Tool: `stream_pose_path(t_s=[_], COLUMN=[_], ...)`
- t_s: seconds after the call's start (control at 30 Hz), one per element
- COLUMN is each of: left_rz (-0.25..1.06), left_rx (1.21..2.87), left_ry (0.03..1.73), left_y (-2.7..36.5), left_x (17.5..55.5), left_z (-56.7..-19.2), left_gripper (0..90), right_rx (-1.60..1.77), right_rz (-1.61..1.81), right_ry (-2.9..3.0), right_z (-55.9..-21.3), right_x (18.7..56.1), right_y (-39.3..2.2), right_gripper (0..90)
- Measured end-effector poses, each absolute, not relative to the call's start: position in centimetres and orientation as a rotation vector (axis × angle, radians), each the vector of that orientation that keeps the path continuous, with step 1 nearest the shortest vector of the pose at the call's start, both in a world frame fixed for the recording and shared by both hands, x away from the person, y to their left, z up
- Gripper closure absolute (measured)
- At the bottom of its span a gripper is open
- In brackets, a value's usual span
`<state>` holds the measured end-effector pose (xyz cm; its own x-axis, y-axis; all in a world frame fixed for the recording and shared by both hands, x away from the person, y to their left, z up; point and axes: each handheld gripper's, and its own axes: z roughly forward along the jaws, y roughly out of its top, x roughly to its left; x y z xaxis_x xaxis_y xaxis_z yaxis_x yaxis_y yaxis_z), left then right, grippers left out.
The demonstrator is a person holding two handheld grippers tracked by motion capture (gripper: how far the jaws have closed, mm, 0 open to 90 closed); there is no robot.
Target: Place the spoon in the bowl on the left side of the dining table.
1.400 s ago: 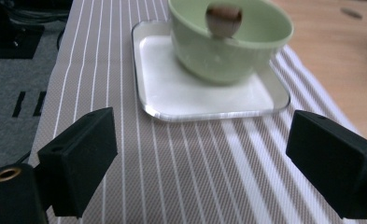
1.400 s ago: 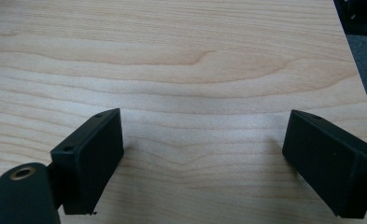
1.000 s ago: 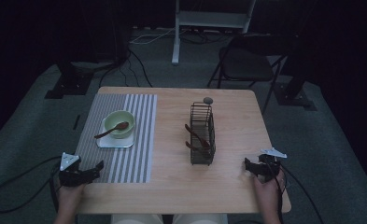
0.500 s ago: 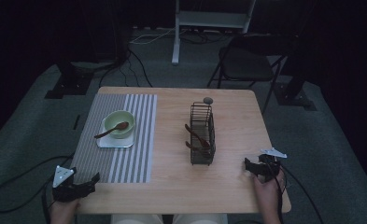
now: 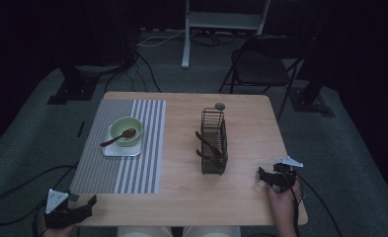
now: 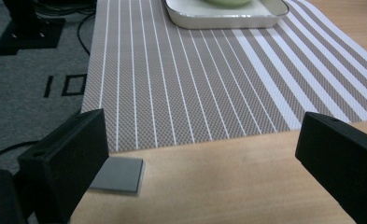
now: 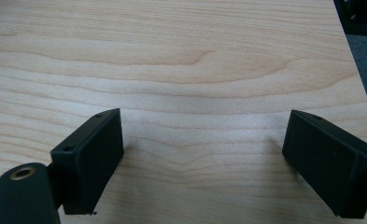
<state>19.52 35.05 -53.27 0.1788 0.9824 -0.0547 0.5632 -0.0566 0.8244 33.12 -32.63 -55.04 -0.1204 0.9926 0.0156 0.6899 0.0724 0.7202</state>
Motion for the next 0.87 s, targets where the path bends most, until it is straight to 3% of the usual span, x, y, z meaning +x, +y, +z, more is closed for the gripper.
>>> stream_pose_path(t_s=[0.23,0.33,0.87], left_rz=[0.812,0.759,0.8], left_rx=[1.756,1.698,1.663], left_ry=[1.546,1.579,1.729], left_y=[35.4,36.1,37.1], left_x=[18.5,18.3,18.9], left_z=[-53.9,-54.1,-54.6], left_gripper=[2.8,2.8,2.8], right_rx=[1.667,1.667,1.665], right_rz=[0.808,0.808,0.809], right_ry=[1.865,1.865,1.867], right_z=[-55.0,-55.0,-55.0], right_x=[33.1,33.1,33.1], right_y=[-32.6,-32.6,-32.6], right_gripper=[11.8,11.8,11.8])
